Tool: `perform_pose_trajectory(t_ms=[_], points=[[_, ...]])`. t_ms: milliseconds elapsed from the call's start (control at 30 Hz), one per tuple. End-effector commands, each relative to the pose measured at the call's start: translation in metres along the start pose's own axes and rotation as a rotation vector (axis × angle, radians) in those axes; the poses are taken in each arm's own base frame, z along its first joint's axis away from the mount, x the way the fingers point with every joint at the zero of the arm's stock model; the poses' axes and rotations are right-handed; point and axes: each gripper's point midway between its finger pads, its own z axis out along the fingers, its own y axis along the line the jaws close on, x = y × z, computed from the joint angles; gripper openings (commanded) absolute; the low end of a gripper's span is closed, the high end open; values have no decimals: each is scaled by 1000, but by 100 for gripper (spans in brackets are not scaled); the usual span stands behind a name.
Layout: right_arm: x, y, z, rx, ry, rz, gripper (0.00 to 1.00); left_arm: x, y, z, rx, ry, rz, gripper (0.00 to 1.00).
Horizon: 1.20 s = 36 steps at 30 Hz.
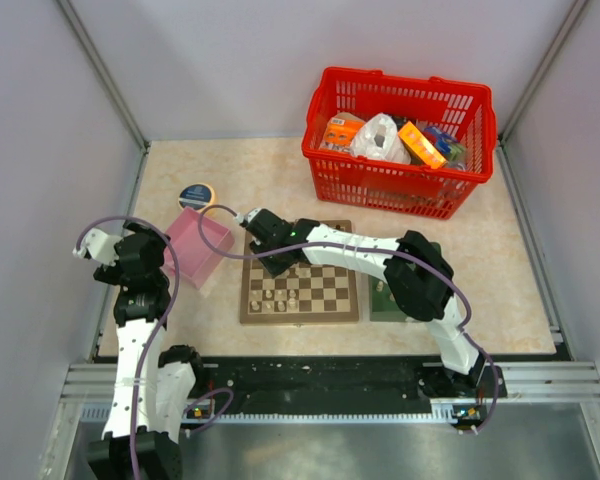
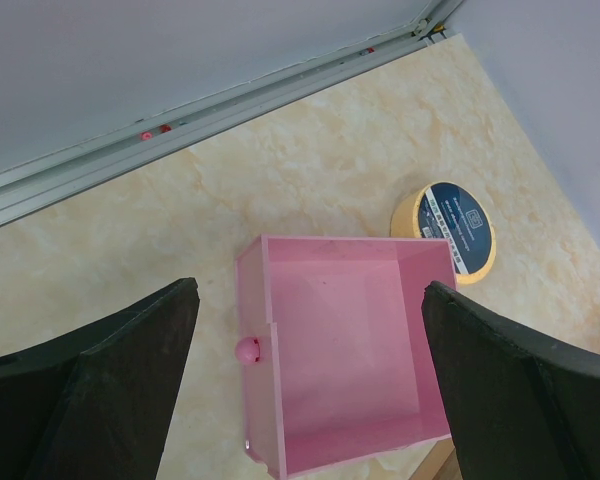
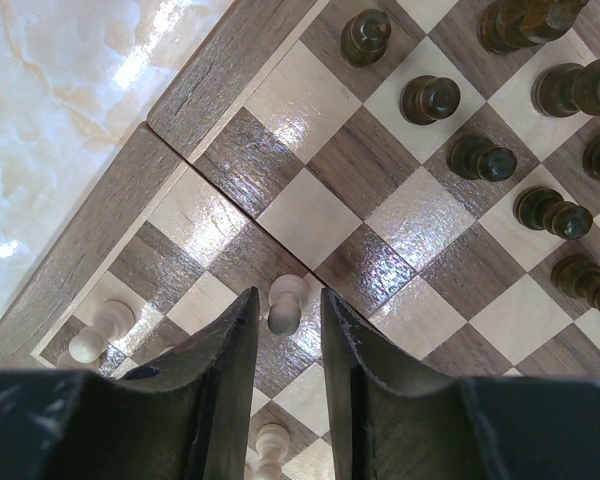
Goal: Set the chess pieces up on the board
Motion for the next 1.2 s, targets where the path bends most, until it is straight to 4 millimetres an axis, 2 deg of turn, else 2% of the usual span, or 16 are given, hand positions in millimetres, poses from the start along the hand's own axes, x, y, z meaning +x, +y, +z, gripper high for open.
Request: perform_pose_trajectory(t_ms=[0,67,333,567,667,733,867,1000,1167], points=[[-20,7,-5,-19,-49,-4,30,-9,-3,1,8,-34,-12,99],[-21,7,-7,-19,-54,-4,23,-9,-3,1,7,-33,-11,99],[-31,7,-20,-26,-85,5,18,-10,-5,1,11,-33,-14,99],[-53,2,-74,-18,-198,30,17,-11,-7,0,20,-31,-19,99],[-54,-5,-96,0,-240,50,16,-12,-8,0,23,-32,-22,99],[-50,-10,-111,7,-261,71,16,-12,-8,0,22,-33,-21,99],[-25,-15,-123,2,-254,117,16,-13,-8,0,19,-35,-21,99],[4,-18,-124,-2,-216,153,16,-12,-8,0,19,-32,-20,99],[29,-13,-111,-7,-164,163,16,-10,-9,1,24,-24,-23,99]])
